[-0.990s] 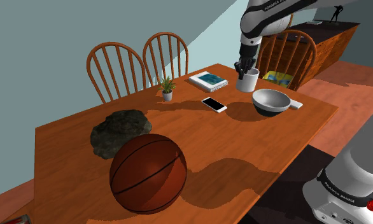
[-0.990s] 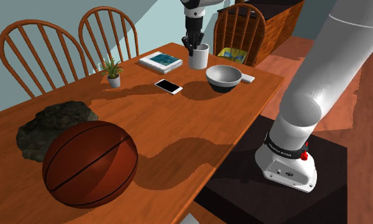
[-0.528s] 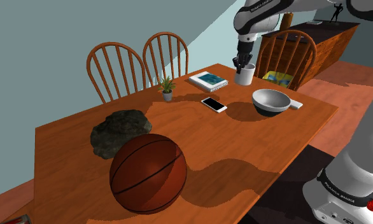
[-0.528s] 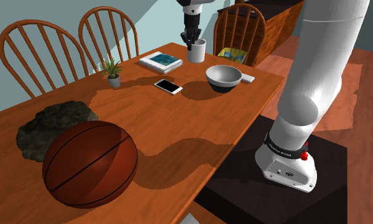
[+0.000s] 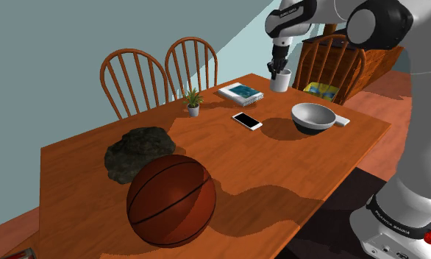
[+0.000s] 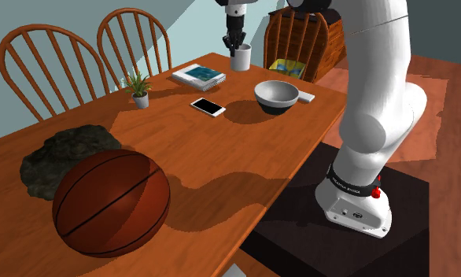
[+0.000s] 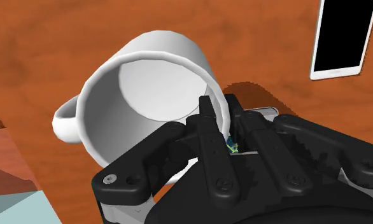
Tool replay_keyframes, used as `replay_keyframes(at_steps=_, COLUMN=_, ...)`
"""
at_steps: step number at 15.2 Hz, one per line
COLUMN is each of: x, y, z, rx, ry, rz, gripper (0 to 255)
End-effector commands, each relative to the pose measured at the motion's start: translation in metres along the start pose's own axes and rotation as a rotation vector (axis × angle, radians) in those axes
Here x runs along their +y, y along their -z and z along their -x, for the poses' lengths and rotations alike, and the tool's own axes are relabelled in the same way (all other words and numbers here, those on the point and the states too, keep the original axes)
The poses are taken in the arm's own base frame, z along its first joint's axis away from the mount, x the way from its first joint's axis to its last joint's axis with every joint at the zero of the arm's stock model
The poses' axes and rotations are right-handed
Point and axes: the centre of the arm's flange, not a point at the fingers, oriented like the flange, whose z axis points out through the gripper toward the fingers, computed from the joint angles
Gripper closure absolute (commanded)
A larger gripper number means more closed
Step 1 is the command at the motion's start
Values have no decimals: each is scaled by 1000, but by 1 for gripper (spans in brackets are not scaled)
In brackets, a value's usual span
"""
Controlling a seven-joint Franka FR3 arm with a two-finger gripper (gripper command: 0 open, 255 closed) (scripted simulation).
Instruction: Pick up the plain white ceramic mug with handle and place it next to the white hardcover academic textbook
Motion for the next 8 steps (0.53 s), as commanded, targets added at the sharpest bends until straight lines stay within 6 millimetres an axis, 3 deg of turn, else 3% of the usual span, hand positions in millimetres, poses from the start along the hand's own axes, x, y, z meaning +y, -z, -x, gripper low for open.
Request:
replay_keyframes(at_steps=1, x=18, y=-2, z=-20, rx=1, ry=1, rz=0, gripper=255)
replay_keyframes(at_steps=5, x=55, y=-10, z=-58, rx=1, ry=1, rz=0, gripper=255)
replay_keyframes(at_steps=8, x=57, y=-21, z=-60, rx=1, ry=1, rz=0, gripper=255)
